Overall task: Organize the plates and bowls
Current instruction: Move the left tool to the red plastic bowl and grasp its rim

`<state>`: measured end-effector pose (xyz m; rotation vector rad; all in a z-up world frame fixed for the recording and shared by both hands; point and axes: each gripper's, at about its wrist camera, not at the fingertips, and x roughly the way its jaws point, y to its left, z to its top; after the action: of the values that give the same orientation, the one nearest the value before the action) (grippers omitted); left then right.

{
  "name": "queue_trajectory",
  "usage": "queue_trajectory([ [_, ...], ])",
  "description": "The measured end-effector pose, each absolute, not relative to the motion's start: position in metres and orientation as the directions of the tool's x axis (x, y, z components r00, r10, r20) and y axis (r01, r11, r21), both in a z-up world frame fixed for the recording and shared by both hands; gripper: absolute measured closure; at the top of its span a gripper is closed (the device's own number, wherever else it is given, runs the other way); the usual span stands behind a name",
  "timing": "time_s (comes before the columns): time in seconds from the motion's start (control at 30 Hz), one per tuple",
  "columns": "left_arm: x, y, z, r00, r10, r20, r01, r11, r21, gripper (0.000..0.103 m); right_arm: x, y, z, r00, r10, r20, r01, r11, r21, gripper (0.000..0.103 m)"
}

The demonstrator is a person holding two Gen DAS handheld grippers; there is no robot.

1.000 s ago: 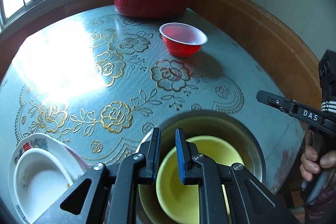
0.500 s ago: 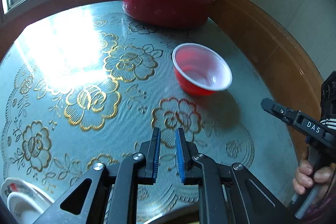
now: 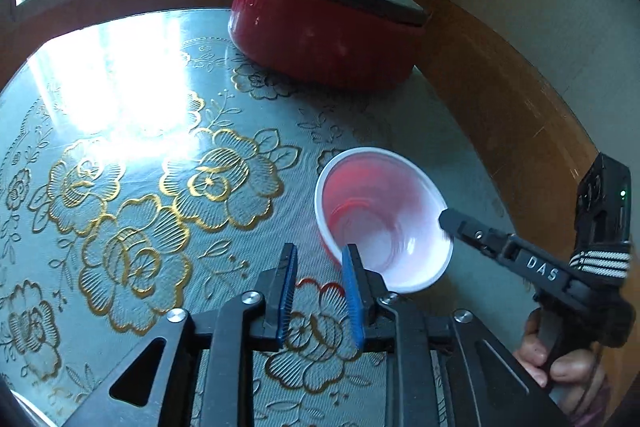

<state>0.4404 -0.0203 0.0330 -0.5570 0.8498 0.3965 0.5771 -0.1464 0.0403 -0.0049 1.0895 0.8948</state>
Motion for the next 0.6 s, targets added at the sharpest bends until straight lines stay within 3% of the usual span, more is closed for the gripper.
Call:
queue_trajectory([
  [0.17, 0.463, -0.016, 0.020, 0.577, 0.103, -0.811, -0.542, 0.791, -0.285, 0.077, 0.577, -0.140, 0.035, 0.161, 0.617, -0.770, -0.646, 0.656, 0.391, 0.088],
  [0.23, 0.467, -0.019, 0.017, 0.582, 0.086, -0.809, -0.523, 0.801, -0.291, 0.087, 0.573, -0.140, 0.036, 0.169, 0.619, -0.767, -0.655, 0.652, 0.382, 0.091],
  [0.3, 0.469, -0.022, 0.017, 0.581, 0.089, -0.809, -0.517, 0.808, -0.283, 0.089, 0.567, -0.140, 0.038, 0.173, 0.618, -0.767, -0.668, 0.645, 0.370, 0.093],
  [0.6, 0.464, -0.030, 0.019, 0.590, 0.075, -0.804, -0.503, 0.813, -0.293, 0.092, 0.561, -0.146, 0.040, 0.189, 0.604, -0.774, -0.663, 0.660, 0.353, 0.093],
])
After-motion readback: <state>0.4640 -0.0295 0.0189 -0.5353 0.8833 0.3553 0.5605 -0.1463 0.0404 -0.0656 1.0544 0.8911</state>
